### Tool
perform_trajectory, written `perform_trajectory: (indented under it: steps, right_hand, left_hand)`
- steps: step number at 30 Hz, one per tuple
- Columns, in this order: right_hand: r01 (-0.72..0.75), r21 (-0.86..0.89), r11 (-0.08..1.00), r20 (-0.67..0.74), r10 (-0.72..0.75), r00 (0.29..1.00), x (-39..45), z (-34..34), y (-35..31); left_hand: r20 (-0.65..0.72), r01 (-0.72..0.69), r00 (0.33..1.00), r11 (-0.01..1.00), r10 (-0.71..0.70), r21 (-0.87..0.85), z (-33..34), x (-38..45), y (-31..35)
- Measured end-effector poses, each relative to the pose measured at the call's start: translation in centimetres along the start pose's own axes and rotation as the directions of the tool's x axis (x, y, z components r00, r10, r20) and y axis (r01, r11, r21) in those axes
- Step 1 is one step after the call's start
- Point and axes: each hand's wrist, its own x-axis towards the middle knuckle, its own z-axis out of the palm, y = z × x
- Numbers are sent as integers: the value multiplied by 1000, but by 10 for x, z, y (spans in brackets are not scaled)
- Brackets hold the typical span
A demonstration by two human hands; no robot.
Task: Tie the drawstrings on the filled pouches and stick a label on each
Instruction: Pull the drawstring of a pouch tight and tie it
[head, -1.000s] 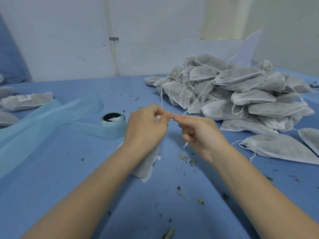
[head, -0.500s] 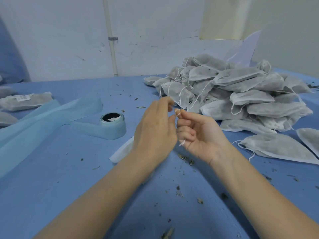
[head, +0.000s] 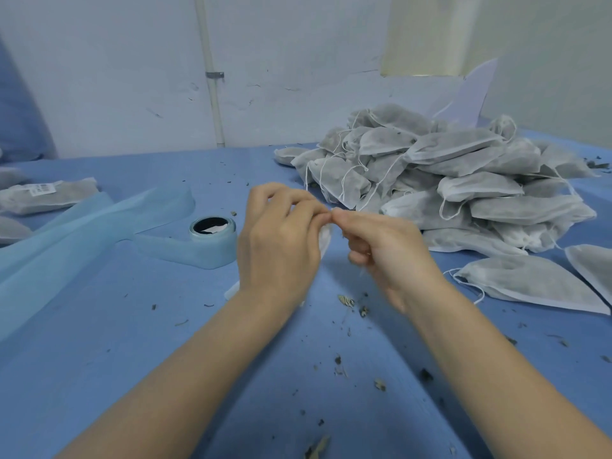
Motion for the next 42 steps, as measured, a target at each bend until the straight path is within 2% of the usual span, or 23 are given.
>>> perform_trajectory:
  steps: [2, 5, 8, 14, 17, 21, 25, 27, 29, 31, 33, 34, 36, 37, 38, 40, 42]
  right_hand:
    - [97, -126, 987, 8, -97, 995, -1, -3, 0]
    - [160, -114, 981, 18, -159, 987, -2, -6, -1]
    - [213, -201, 956, 15, -215, 977, 0, -3, 3]
    - [286, -199, 937, 61, -279, 958, -2, 12, 11]
    - [319, -276, 907, 15, -328, 945, -3, 8, 11]
    - [311, -320, 895, -13, -332, 943, 0, 5, 5]
    - [349, -336, 875, 11, -367, 930, 3, 2, -2]
    - [365, -329, 871, 15, -382, 924, 3, -1, -3]
    - [374, -326, 868, -21, -402, 915, 3, -4, -3]
    - [355, -267, 896, -134, -399, 907, 5, -7, -2]
    - [331, -156, 931, -275, -363, 890, 10, -10, -2]
    - [327, -111, 939, -333, -345, 878, 13, -10, -2]
    - [329, -37, 943, -431, -312, 846, 17, -11, -2]
    - [337, 0, 942, -474, -296, 829, 19, -12, -1]
    - [345, 31, 938, -506, -283, 815, 20, -13, 0]
    - [353, 55, 934, -530, -272, 803, 21, -15, 1]
    - [340, 47, 939, -510, -270, 817, 22, -16, 2]
  left_hand:
    - [26, -17, 1000, 1000, 16, 15, 0, -1, -1]
    - [221, 174, 965, 973, -139, -149, -1, 0, 2]
    - [328, 363, 904, 896, -273, -255, 1, 2, 4]
    - [471, 526, 805, 802, -361, -283, -4, 13, 9]
    - [458, 563, 785, 789, -418, -245, -4, 16, 8]
    - [374, 547, 804, 822, -463, -158, -3, 16, 4]
    - [287, 529, 832, 834, -474, -156, -5, 21, 0]
    - [292, 524, 837, 832, -463, -182, -4, 21, -1]
    - [366, 553, 813, 798, -453, -240, -2, 19, -1]
    - [458, 619, 763, 720, -455, -316, -2, 16, 1]
    - [542, 722, 675, 598, -500, -348, -2, 13, 0]
    - [605, 793, 593, 515, -532, -325, -2, 12, -2]
    - [764, 926, 366, 293, -532, -239, -3, 13, -1]
    - [838, 962, 270, 165, -474, -217, -4, 13, 0]
    - [894, 977, 205, 34, -399, -208, -4, 12, 1]
    - [944, 963, 158, -165, -291, -212, -1, 9, 2]
    - [942, 944, 189, -212, -277, -252, 6, 4, 2]
